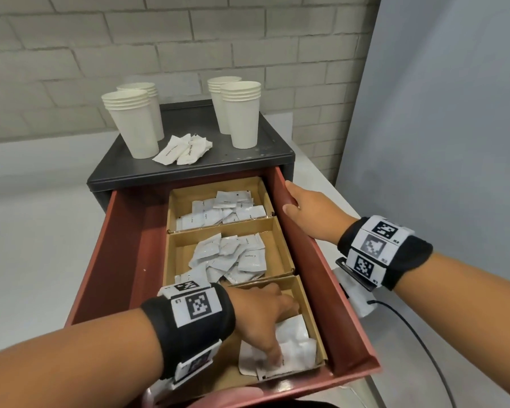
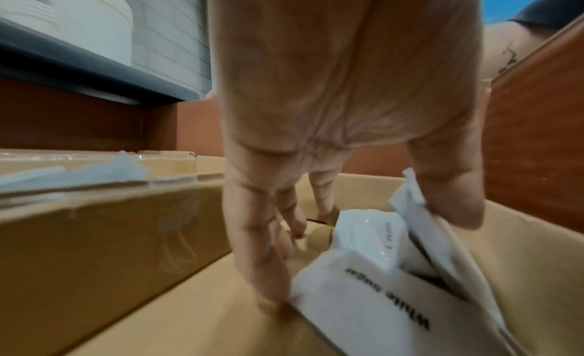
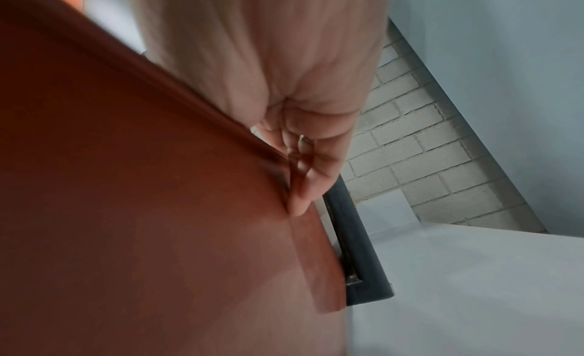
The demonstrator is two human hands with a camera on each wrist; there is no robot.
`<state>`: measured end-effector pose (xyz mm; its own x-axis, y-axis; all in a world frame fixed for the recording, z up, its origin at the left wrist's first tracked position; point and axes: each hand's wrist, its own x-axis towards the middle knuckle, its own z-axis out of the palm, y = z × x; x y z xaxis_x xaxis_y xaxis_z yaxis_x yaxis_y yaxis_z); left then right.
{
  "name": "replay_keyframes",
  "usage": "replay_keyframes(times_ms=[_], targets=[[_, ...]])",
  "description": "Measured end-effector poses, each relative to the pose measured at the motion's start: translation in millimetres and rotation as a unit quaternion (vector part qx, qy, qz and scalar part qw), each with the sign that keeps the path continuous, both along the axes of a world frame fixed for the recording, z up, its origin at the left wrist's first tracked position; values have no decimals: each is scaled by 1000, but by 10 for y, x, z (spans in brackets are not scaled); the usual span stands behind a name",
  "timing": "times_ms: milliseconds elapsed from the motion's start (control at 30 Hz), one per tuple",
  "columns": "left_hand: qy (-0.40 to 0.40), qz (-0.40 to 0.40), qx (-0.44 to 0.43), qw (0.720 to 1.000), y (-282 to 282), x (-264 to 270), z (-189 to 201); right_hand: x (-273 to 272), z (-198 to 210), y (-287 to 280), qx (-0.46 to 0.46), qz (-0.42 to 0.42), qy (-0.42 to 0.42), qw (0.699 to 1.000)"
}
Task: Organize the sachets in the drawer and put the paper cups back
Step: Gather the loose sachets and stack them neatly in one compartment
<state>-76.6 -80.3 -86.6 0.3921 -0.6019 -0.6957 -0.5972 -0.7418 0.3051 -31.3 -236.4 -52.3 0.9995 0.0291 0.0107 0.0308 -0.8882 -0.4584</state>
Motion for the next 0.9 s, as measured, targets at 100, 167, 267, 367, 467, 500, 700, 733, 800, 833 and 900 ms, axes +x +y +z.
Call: replay_keyframes(times_ms=[100, 167, 267, 367, 467, 500, 700, 733, 800, 833, 900], targets=[[-3, 13, 10, 1000, -29, -24, -8, -23, 14, 1, 4, -3, 2, 1000], [2, 20, 15, 1000, -51, -53, -15, -29, 12, -1, 6, -4, 3, 1000], [7, 21, 17, 1000, -73, -69, -26, -27, 0, -4, 13, -5, 2, 1000], [35, 27, 22, 999, -79, -49, -46, -29, -9, -6, 17, -7, 4, 1000], [65, 45, 22, 997, -77, -48, -56, -32, -6, -5, 11, -6, 6, 1000], [67, 46, 18, 997, -79, -50, -55, -30, -7, -5, 9, -6, 6, 1000], [65, 40, -38, 996, -43, -29, -8, -6, -31, -9, 6, -5, 1, 1000], [64, 46, -51, 996, -22, -3, 23, 4, -36, -10, 4, -4, 0, 1000], [66, 77, -100, 990, 38, 74, 96, 12, -37, -17, -4, -4, 0, 1000], [67, 102, -132, 984, 77, 121, 146, 13, -30, -18, -10, -3, 2, 1000], [72, 167, -207, 961, 169, 238, 265, 14, 14, -24, -25, 5, 10, 1000]])
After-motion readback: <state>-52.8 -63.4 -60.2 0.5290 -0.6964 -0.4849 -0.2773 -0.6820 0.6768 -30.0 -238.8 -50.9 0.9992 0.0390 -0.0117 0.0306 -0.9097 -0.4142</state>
